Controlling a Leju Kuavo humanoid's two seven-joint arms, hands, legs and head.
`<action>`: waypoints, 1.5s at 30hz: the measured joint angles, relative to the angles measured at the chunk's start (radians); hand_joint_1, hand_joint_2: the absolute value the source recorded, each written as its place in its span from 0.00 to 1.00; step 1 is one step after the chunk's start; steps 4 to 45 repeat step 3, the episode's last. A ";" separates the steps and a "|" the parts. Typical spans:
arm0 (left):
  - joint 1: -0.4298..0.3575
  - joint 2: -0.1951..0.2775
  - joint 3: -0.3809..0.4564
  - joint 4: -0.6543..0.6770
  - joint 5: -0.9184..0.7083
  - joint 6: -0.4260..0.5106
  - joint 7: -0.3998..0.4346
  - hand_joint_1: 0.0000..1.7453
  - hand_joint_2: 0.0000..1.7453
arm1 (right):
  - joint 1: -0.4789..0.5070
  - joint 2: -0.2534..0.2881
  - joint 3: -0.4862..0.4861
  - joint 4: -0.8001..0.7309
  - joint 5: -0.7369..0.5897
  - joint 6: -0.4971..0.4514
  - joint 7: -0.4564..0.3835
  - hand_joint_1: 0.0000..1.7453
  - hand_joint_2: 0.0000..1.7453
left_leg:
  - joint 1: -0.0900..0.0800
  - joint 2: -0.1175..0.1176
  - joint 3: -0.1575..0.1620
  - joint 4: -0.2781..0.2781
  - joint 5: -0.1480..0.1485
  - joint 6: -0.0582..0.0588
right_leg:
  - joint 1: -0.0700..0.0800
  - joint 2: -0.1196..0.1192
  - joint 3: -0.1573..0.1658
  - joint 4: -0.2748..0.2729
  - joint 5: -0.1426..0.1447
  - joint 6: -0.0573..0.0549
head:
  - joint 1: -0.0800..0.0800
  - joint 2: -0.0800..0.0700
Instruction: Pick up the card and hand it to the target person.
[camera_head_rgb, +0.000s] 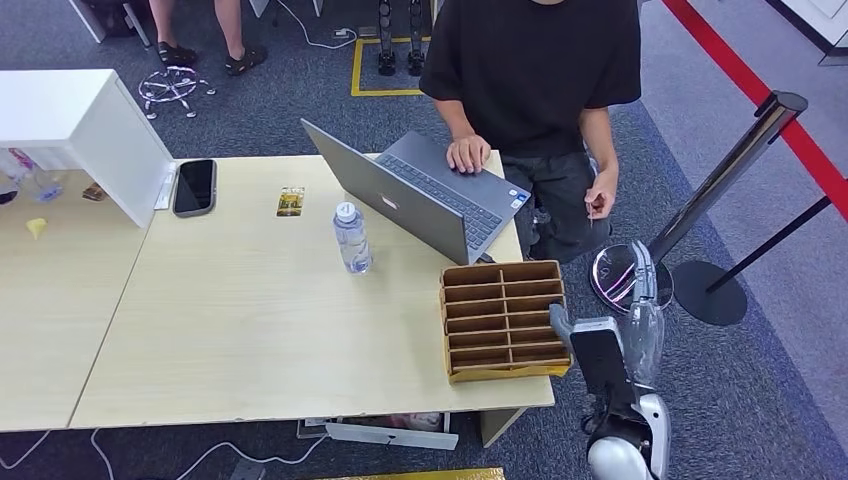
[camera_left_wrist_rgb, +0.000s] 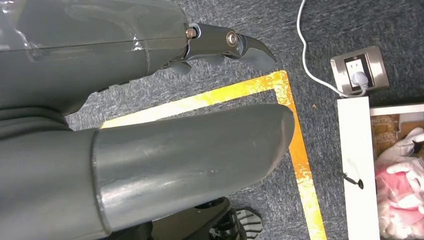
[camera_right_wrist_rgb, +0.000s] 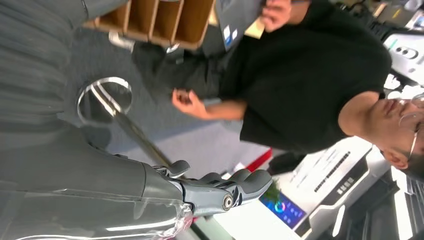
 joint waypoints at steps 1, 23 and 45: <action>0.002 0.000 0.001 0.000 0.004 0.000 -0.002 0.00 0.00 | 0.010 0.020 0.000 0.003 -0.031 0.000 -0.023 0.00 1.00 | 0.000 0.000 0.000 0.000 0.000 0.000 | 0.000 0.000 0.000 0.000 0.000 0.000 | 0.000 0.000; 0.005 0.000 0.001 0.000 0.007 0.001 -0.002 0.00 0.00 | 0.019 0.042 0.001 0.010 -0.060 0.000 -0.047 0.00 1.00 | 0.000 0.000 0.000 0.000 0.000 0.000 | 0.000 0.000 0.000 0.000 0.000 0.000 | 0.000 0.000; 0.005 0.000 0.001 0.000 0.007 0.001 -0.002 0.00 0.00 | 0.019 0.042 0.001 0.010 -0.060 0.000 -0.047 0.00 1.00 | 0.000 0.000 0.000 0.000 0.000 0.000 | 0.000 0.000 0.000 0.000 0.000 0.000 | 0.000 0.000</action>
